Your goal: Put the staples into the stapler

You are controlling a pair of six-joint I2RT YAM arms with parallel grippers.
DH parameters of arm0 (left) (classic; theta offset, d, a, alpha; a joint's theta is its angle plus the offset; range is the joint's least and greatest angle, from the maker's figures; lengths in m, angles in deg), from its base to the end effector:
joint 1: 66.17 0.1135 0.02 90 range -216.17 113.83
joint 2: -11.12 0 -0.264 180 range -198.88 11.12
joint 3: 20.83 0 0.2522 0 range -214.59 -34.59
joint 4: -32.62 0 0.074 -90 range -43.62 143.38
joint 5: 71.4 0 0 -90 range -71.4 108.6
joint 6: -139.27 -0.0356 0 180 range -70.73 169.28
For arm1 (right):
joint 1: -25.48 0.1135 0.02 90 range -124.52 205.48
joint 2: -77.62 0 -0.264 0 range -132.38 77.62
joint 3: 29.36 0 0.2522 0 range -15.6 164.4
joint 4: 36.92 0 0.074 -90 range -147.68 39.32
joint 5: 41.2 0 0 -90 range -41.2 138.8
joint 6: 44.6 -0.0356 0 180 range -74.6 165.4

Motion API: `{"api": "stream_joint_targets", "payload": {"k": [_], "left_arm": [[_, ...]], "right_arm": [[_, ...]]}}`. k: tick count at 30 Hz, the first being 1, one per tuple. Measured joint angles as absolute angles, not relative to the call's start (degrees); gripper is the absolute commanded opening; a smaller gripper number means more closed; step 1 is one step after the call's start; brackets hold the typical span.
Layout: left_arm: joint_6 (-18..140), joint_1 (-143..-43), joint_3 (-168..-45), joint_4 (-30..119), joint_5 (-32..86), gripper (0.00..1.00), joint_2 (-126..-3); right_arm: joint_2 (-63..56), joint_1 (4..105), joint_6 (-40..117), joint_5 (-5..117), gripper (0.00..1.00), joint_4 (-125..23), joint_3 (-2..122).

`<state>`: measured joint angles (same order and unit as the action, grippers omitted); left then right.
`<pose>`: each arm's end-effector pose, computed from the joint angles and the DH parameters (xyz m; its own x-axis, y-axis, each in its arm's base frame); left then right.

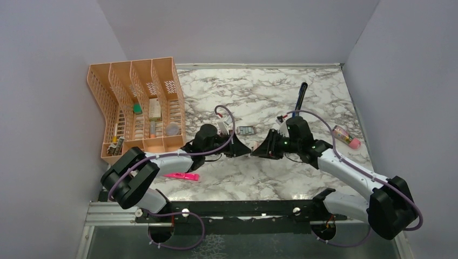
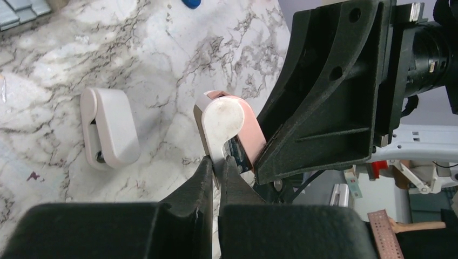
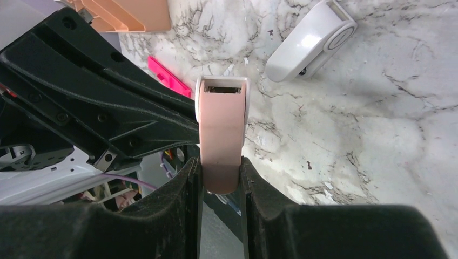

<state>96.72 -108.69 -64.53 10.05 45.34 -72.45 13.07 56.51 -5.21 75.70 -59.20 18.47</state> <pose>0.1992 -0.2044 0.1827 -0.8261 -0.1351 -0.5471 0.4608 0.3968 -0.7938 0.1890 0.1325 0.2128 -0.9303 0.2446 -0.2731 -0.0662 0.6206 0.7813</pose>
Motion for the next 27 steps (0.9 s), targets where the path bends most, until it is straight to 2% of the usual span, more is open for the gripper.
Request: {"api": "stream_joint_targets", "payload": {"k": [13,22,27], "left_arm": [[86.4,-109.0,-67.4,15.3,44.1,0.00,-72.5],[81.6,-109.0,-69.1,18.9,47.5,0.00,-72.5],[80.9,-109.0,-69.8,20.9,50.5,0.00,-72.6]], "right_arm": [[14.6,49.5,2.0,75.7,0.25,-70.7,25.0],[14.6,48.2,5.0,71.1,0.46,-72.2,27.9],[14.6,47.5,5.3,69.4,0.63,-71.3,27.8]]}}
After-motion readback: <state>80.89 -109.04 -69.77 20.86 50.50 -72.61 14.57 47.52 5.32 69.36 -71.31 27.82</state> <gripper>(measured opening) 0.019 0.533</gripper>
